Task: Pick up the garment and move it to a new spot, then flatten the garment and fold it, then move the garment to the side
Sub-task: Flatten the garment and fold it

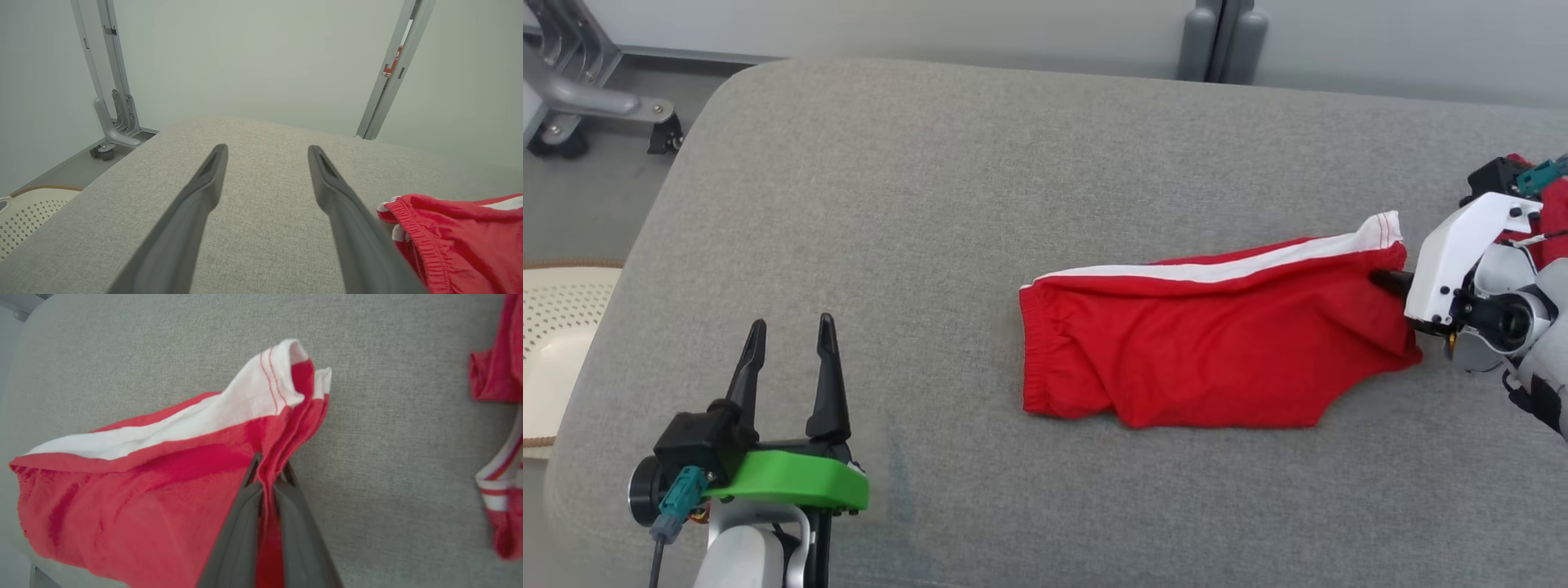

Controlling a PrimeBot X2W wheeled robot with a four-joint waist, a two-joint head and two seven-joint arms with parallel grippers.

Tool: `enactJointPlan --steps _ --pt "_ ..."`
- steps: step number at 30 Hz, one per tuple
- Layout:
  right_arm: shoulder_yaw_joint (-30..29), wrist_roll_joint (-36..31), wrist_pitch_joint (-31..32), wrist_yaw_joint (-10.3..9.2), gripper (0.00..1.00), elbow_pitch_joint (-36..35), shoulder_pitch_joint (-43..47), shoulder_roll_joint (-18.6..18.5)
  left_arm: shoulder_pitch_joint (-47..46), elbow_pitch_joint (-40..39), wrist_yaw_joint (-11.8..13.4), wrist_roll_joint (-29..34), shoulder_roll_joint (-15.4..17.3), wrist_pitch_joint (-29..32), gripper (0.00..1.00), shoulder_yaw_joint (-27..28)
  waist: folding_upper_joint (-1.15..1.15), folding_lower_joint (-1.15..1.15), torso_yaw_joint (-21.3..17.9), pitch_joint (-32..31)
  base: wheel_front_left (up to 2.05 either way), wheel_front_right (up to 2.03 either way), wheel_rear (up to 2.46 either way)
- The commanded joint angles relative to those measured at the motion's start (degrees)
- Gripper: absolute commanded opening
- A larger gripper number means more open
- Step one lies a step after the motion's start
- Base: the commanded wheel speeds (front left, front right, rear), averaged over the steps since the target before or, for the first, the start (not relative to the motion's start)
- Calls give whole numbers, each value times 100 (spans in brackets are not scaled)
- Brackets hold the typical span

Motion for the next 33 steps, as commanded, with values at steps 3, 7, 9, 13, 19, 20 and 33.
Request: enactJointPlan --steps 3,7,9,13,19,20,33 --pt "-5 143 325 -1 0 -102 -48 -191 130 44 -49 65 3 3 100 33 0 0 -257 -259 0 0 0" --pt "-33 149 285 -1 0 -313 -71 -317 183 87 -68 79 2 3 100 56 0 0 -313 -362 0 0 0" --pt "-66 191 188 -1 0 -515 -25 -330 208 107 -81 82 2 3 100 69 0 0 -324 -419 0 0 0" --pt "-111 339 87 -1 0 -1096 159 -242 282 165 -96 77 2 3 100 67 0 0 -303 -532 0 0 0" --pt "4 449 34 -1 0 -1925 431 38 330 278 -128 61 3 3 100 24 0 0 -150 -642 0 0 0" --pt "10 484 54 -1 0 -1986 459 88 339 292 -132 57 2 2 100 25 0 0 -122 -649 0 0 0" --pt "-50 1156 584 0 0 -1093 367 1288 163 376 -51 -204 2 2 100 -271 0 0 581 -494 0 0 0"
